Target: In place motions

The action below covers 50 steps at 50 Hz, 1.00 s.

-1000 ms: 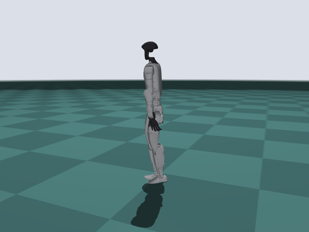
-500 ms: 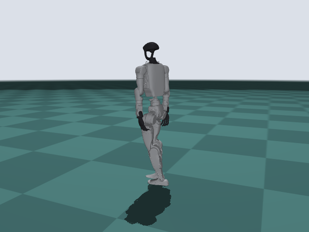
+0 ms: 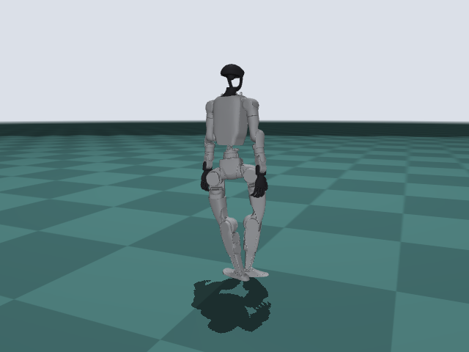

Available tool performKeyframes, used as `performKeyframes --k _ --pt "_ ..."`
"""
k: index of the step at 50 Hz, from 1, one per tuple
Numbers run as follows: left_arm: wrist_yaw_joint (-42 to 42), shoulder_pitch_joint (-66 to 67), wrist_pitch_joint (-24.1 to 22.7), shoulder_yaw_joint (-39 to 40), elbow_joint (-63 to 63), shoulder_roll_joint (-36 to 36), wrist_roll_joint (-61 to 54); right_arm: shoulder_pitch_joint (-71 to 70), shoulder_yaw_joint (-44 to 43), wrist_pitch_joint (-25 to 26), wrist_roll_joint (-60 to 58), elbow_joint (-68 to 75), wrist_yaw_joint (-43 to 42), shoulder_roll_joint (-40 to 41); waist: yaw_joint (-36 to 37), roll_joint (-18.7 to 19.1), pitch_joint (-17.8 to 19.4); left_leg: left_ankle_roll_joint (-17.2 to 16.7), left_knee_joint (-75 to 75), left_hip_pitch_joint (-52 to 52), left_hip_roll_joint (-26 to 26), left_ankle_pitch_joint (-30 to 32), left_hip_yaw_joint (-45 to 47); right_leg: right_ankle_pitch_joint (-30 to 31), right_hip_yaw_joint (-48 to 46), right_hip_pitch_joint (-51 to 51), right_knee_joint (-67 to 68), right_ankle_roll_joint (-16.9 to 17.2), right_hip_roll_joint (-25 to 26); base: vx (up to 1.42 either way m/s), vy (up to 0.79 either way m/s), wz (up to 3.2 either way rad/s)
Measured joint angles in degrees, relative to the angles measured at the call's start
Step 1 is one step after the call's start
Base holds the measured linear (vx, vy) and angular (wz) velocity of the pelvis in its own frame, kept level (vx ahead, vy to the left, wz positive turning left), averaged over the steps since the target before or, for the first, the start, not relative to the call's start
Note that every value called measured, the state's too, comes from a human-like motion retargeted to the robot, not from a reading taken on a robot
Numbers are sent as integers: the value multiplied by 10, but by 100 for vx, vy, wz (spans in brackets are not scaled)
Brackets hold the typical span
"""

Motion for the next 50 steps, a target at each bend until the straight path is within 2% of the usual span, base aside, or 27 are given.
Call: performKeyframes --k 6,12,13,15,17,18,19,20,22,23,25,28,30,33,35,36,37,38,39,42,44,48,50 --pt "-16 -30 -20 4 -60 -11 -32 26 -16 2 13 7 14 13 -24 15 -2 -14 19 5 18 5 12 -2 38 -12 6 13 1 20 4 -26" --pt "-27 -10 -35 19 -85 -29 -57 34 -8 -2 1 -9 33 37 10 -16 -21 -13 70 34 24 57 23 -10 114 -16 9 10 -13 33 0 -94" --pt "-22 -1 -34 25 -83 -29 -58 32 -3 -1 -9 -16 39 40 14 -26 -28 -1 92 38 25 74 26 -9 134 -18 9 13 -21 43 -3 -134" --pt "-7 14 -31 41 -71 -26 -57 26 17 -1 -30 -34 52 47 18 -60 -43 53 179 30 39 109 11 -8 174 -24 7 17 -50 35 -1 -140" --pt "7 30 -27 56 -55 -19 -60 18 46 -6 -52 -57 60 53 30 -94 -48 155 330 -7 78 122 -61 -8 210 -23 7 13 -75 38 -6 -201" --pt "10 41 -25 61 -48 -14 -62 15 61 -8 -64 -69 63 56 51 -107 -39 198 417 -20 114 120 -116 -15 242 -10 6 8 -64 55 -21 -274" --pt "12 48 -23 64 -41 -9 -65 11 71 -11 -75 -79 66 58 68 -110 -29 212 475 -34 135 122 -170 -21 267 1 3 1 -45 58 -29 -282" --pt "12 52 -22 66 -34 -5 -67 7 79 -14 -87 -89 69 59 84 -109 -18 212 517 -47 150 126 -224 -28 289 11 0 -7 -21 35 -19 -236" --pt "14 56 -16 74 -14 -7 -68 -4 95 -18 -109 -113 74 61 109 -115 -4 212 556 -97 100 132 -343 -19 331 13 -11 -21 -7 7 3 -205" --pt "17 56 -13 81 -3 -10 -70 -10 102 -19 -119 -126 77 61 121 -121 1 212 562 -121 59 137 -389 -12 353 10 -16 -26 -9 -3 12 -212" --pt "19 57 -9 94 11 -15 -83 -26 120 -27 -133 -151 77 61 145 -139 21 212 565 -137 40 128 -422 -9 407 13 -18 -39 -7 0 2 -223" --pt "17 55 -11 104 12 -22 -94 -42 130 -33 -137 -172 77 62 151 -147 41 212 523 -130 57 95 -421 -11 442 21 -19 -54 3 8 0 -134" --pt "18 55 -12 105 9 -30 -94 -46 131 -35 -137 -182 81 65 155 -148 47 212 432 -146 1 98 -459 -1 469 18 -22 -57 2 -8 29 -106" --pt "21 57 -13 91 6 -40 -92 -34 125 -35 -127 -175 77 70 156 -139 45 212 219 -131 -123 181 -589 17 490 18 -26 -43 -6 -7 46 -62" --pt "22 54 -13 80 1 -36 -90 -29 122 -35 -124 -160 75 70 153 -128 39 212 116 -121 -138 235 -666 11 490 15 -24 -54 19 2 -15 -8" --pt "22 58 -13 76 -4 -36 -88 -25 123 -32 -131 -145 77 67 132 -124 24 212 87 -116 -153 248 -705 8 477 10 -21 -52 18 16 -21 48" --pt "21 63 -13 74 -8 -38 -87 -20 127 -28 -140 -129 78 65 115 -117 10 212 69 -107 -146 257 -687 3 472 10 -18 -48 19 37 9 28" --pt "17 74 -14 77 -10 -42 -86 -12 138 -19 -156 -110 78 63 105 -106 -2 212 73 -88 -94 256 -557 -2 481 18 -15 -41 25 37 19 -19" --pt "13 73 -14 78 -11 -43 -83 -8 144 -9 -170 -93 74 64 96 -100 -7 212 63 -78 -78 258 -524 -5 483 22 -16 -40 30 24 15 -31" --pt "10 51 -12 73 -14 -41 -79 -5 143 8 -191 -52 43 66 88 -105 5 212 25 -48 -92 262 -549 -9 490 36 -15 -41 35 -6 1 -34" --pt "10 46 -18 67 -24 -38 -73 4 144 3 -181 -28 35 62 105 -110 10 212 10 -29 -92 260 -519 -9 513 45 -14 -36 36 5 12 -83" --pt "-4 50 -26 52 -37 -38 -53 21 122 22 -174 4 59 65 105 -111 -14 212 6 -28 -95 243 -509 -11 521 40 -16 -32 36 13 4 -21" --pt "-5 48 -25 46 -35 -40 -57 23 109 28 -162 6 68 68 106 -112 -12 212 14 -30 -96 234 -511 -10 525 40 -16 -30 36 -2 7 -23"
